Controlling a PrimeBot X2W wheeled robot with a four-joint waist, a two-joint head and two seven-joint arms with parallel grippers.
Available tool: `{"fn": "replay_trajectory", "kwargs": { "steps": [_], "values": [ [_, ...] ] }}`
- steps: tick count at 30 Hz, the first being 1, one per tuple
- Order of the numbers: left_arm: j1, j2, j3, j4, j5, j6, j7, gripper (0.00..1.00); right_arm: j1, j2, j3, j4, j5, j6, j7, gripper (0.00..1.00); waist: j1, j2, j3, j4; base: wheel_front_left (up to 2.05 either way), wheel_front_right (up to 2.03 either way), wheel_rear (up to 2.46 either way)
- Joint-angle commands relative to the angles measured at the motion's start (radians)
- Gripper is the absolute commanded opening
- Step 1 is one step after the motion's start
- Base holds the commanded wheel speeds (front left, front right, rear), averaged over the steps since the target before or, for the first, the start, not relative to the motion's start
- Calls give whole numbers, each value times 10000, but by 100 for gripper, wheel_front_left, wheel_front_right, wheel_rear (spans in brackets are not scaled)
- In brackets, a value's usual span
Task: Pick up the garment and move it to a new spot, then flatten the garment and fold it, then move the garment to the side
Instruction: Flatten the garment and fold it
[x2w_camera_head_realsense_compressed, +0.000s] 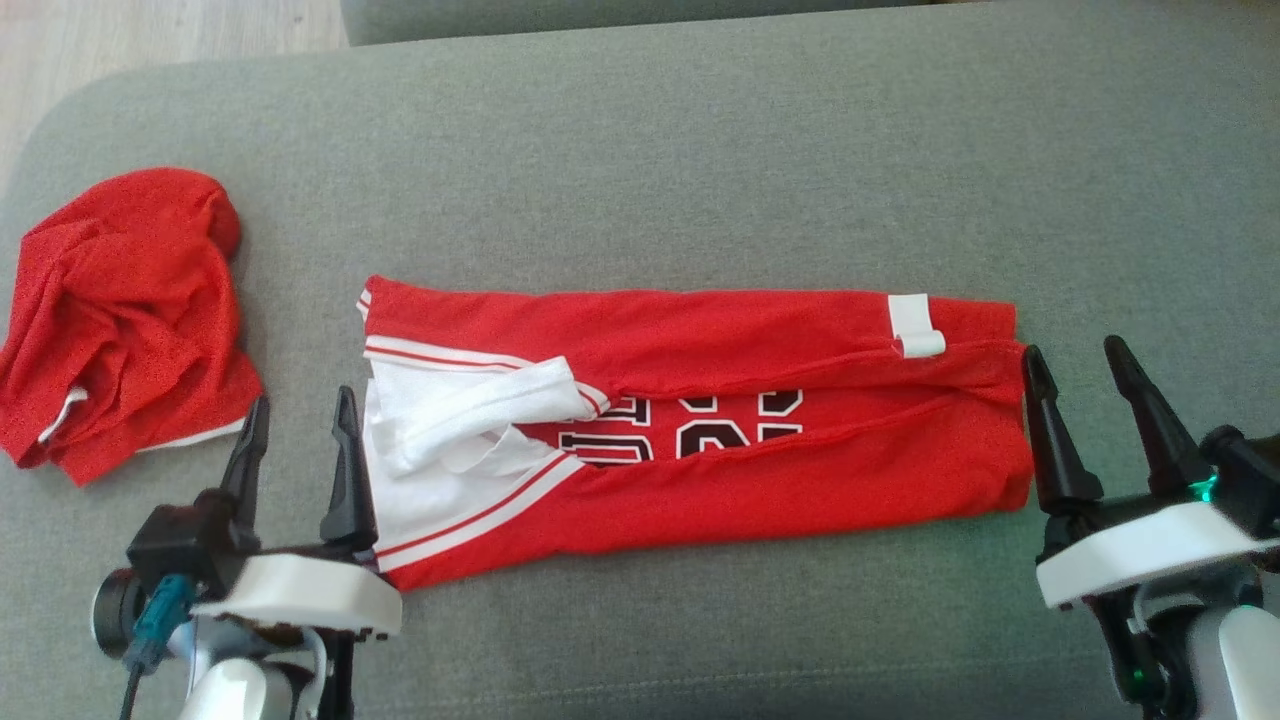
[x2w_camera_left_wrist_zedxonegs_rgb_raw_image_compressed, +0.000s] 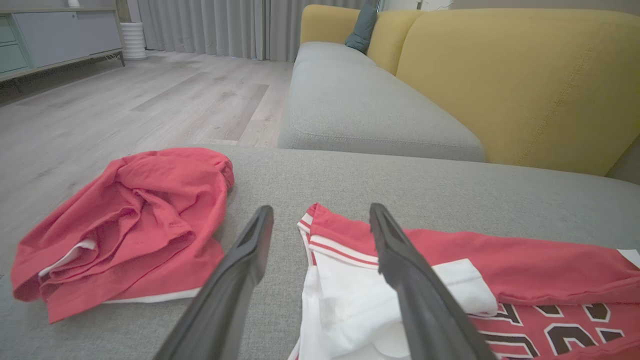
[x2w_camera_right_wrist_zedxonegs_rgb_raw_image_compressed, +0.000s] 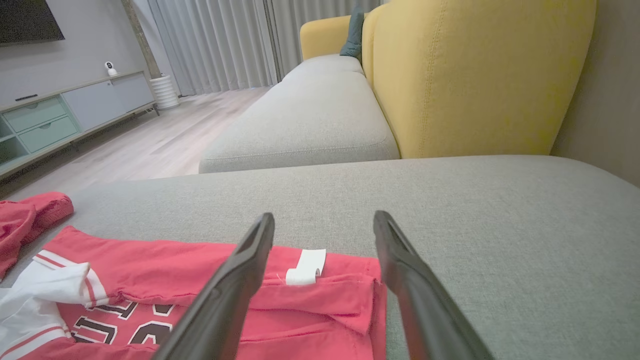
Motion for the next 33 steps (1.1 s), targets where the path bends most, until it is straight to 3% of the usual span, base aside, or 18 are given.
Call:
{"fn": "replay_trajectory", "kwargs": {
  "steps": [1,10,17,24,33],
  "values": [
    [-296,176,297,-399,89,64,-24,100,-122,-118,112,-324,97,-9,28,100,1,0,50,20,0,0,0],
    [-1063,68,-61,-468,158,-139,-40,100,-898,-275,-492,195,269,-9,251,100,1,0,1065,394,0,0,0],
    [-1748,-52,-295,-161,217,-331,-216,100,-1903,-443,-1044,1392,412,-9,611,100,1,0,1717,626,0,0,0],
    [-2122,-115,-378,170,208,-444,-370,100,-1733,-59,-1187,2201,585,-9,1724,100,1,0,1920,669,0,0,0],
    [-2171,-132,-358,335,160,-433,-485,100,-964,514,-1081,1958,812,-9,2762,100,1,0,1976,504,0,0,0]
  ]
}}
